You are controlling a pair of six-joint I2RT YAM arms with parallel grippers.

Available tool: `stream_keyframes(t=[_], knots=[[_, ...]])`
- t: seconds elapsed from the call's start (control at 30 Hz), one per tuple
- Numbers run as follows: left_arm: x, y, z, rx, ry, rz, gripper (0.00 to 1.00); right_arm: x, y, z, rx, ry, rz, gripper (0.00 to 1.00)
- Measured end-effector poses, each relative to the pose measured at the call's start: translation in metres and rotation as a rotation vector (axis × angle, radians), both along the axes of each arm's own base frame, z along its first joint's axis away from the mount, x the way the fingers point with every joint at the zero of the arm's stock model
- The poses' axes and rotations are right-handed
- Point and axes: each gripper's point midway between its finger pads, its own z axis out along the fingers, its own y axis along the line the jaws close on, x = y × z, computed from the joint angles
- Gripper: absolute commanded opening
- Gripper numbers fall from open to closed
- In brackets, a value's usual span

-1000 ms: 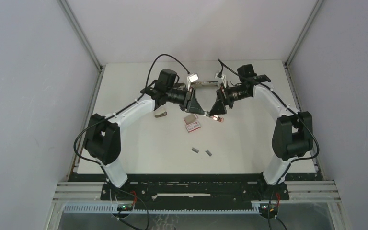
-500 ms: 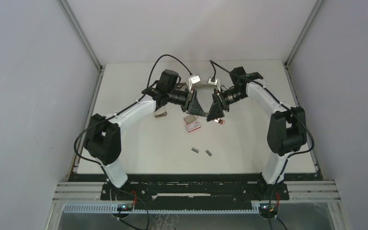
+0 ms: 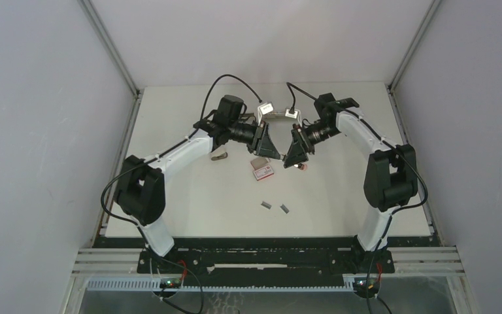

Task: Unload the staples from the stapler
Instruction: Unload the staple at the center of the board.

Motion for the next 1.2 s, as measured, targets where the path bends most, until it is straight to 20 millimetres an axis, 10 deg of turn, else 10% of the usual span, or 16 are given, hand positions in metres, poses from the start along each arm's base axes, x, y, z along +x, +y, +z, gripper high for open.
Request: stream_keyframes(t=[0.67,1.2], knots=[[-0.0036,0.0004,0.0006,-0.004,0.011,-0.015,0.16,-0.0008,-0.0029,0.0004,0.018,0.084,0.024,0.24],[-0.0028,0.0015,0.0015,-0.005,0.007,-0.016,0.76,-0.0012,-0.0051,0.0048,0.029,0.073,0.034,0.17]])
